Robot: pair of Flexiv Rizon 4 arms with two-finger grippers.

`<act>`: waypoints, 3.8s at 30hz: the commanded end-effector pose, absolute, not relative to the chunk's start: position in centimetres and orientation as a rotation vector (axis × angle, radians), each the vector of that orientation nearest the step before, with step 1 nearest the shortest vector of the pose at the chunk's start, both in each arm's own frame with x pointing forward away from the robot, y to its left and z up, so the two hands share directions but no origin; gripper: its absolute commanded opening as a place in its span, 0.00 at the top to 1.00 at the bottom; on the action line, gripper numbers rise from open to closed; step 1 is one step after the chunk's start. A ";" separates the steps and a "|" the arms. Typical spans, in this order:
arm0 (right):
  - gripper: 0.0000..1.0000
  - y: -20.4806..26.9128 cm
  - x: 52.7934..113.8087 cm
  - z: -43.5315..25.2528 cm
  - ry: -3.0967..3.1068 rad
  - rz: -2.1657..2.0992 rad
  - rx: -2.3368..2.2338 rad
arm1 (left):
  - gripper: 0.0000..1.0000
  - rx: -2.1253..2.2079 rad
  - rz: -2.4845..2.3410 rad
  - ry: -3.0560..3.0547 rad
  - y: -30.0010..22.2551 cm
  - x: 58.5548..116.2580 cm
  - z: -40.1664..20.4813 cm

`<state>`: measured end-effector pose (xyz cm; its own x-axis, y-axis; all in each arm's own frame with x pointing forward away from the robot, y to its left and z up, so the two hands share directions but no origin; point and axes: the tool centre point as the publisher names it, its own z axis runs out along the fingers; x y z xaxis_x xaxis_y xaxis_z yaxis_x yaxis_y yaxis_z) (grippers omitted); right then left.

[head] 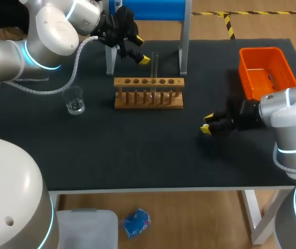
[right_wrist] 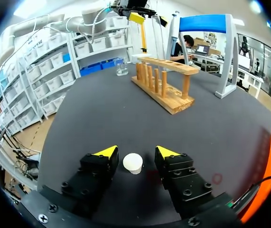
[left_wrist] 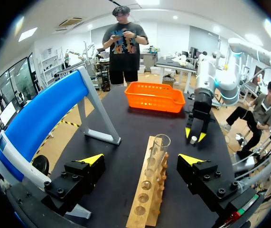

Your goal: Invert the test tube, pick up the pipette, mount the tip to pipette, aspirate from beaker and dispense into the tube, eject the tip, return the pipette, and cap with the stopper.

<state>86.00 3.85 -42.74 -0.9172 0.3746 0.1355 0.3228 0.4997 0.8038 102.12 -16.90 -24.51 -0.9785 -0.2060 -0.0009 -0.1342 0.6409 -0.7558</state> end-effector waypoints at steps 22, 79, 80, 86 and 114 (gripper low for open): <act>0.55 3.7 85.5 -42.9 2.682 1.392 0.632 | 0.00 -0.288 -1.259 2.772 -16.9 102.2 -24.4; 1.00 5.6 90.2 -27.1 2.807 1.352 0.145 | 0.00 -0.288 -1.259 2.772 -16.9 102.2 -24.4; 1.00 6.1 90.5 -26.6 2.802 1.344 0.135 | 0.00 -0.288 -1.259 2.772 -16.9 102.2 -24.4; 1.00 8.8 92.8 -22.7 2.775 1.373 0.104 | 0.00 -0.288 -1.259 2.772 -16.9 102.2 -24.4; 1.00 11.1 95.1 -20.6 2.749 1.384 -0.008 | 0.00 -0.288 -1.259 2.772 -16.9 102.2 -24.4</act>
<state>93.73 10.10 -20.85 -0.9963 0.0430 -0.0738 -0.0349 0.5843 0.8108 102.11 -16.91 -24.51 -0.9786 -0.2059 -0.0012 -0.1339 0.6406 -0.7561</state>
